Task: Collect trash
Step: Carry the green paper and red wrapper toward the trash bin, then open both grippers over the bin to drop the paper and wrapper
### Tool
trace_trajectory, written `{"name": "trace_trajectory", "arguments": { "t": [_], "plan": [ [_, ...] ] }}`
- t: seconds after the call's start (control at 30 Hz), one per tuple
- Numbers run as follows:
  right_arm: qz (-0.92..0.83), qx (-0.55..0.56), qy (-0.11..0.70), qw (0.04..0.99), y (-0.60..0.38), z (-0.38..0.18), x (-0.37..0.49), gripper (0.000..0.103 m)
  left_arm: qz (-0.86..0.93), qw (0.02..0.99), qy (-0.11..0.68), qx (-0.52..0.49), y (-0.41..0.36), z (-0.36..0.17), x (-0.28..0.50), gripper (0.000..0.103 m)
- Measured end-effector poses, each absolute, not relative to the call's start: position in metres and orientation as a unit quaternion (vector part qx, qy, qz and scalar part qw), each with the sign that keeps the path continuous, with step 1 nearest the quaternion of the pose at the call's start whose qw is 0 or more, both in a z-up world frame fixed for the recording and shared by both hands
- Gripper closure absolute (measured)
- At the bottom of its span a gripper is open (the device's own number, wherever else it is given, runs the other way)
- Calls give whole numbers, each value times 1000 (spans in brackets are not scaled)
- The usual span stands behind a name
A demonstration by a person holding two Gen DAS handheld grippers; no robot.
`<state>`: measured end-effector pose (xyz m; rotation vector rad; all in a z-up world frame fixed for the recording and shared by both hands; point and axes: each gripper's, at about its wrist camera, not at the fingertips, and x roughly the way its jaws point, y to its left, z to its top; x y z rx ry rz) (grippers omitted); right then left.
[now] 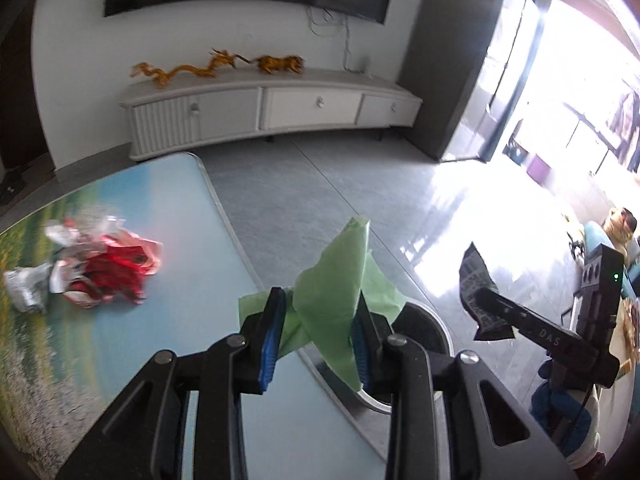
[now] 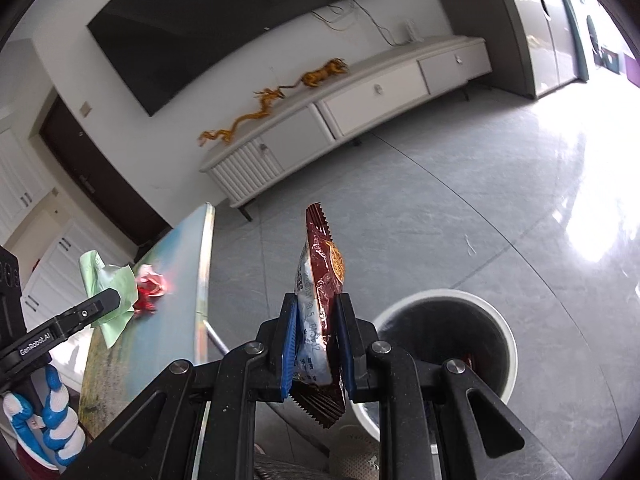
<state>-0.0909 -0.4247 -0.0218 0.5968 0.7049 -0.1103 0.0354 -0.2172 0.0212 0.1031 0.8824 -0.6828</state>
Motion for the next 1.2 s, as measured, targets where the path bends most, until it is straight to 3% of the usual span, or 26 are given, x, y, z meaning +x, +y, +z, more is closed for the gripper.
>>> {"name": "trace_trajectory", "arguments": {
  "t": [0.43,0.5,0.63,0.77,1.2],
  "plan": [
    [-104,348,400,841,-478,-111,-96,84,-383,774,496,95,-339,-58,30,72],
    [-113,351,409,835,-483,-120,-98,81,-391,763,506,97,-353,-67,27,69],
    [-125,361,419,823,-490,-134,-106,73,-409,745,520,88,-371,-78,23,50],
    [-134,366,424,817,-497,-142,-111,63,-413,739,525,87,-376,-80,25,50],
    [-122,335,398,845,-485,-96,-107,60,-350,818,451,68,-294,-18,28,50]
  ]
}}
